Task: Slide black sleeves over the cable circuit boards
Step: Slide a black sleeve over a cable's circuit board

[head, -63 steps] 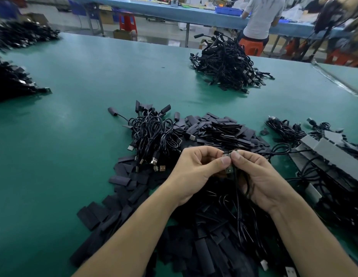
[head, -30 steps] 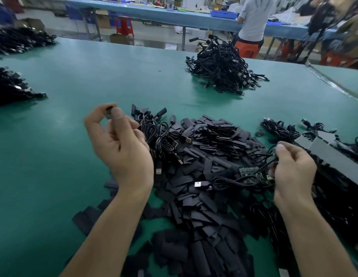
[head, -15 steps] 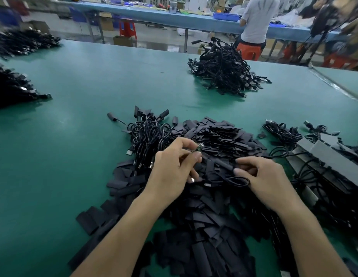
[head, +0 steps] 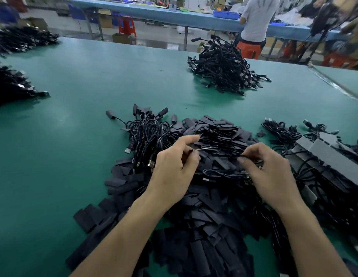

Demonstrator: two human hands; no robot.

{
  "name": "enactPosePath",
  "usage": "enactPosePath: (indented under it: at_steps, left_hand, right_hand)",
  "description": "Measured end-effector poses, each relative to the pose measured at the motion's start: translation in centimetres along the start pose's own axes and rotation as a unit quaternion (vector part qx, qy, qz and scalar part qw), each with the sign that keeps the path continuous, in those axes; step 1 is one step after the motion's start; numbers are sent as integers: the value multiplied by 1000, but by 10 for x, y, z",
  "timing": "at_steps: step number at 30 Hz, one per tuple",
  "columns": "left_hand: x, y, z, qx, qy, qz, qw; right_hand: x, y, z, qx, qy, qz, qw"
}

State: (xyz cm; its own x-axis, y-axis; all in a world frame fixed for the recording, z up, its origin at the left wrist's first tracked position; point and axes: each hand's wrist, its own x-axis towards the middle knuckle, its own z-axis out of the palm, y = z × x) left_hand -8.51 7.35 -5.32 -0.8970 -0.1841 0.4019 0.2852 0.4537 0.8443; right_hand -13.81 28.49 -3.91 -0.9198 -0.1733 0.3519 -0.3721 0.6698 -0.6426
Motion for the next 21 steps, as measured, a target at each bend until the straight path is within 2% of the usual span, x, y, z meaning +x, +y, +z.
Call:
enactPosePath:
  at_steps: [2, 7, 16, 19, 21]
  left_hand:
    - [-1, 0, 1, -37, -9, -10, 999]
    - [-2, -5, 5, -54, -32, -26, 998]
    - [0, -10, 4, -77, -24, -46, 996]
    - [1, -7, 4, -97, -38, -50, 993]
    - [1, -6, 3, -105, -49, -54, 992]
  right_hand:
    - [1, 1, 0, 27, 33, 3, 999]
    - [0, 1, -1, 58, 44, 10, 997]
    - [1, -2, -1, 100, 58, 4, 993]
    - [0, -12, -2, 136, 36, -10, 990]
    - [0, -19, -2, 114, 1, -49, 992]
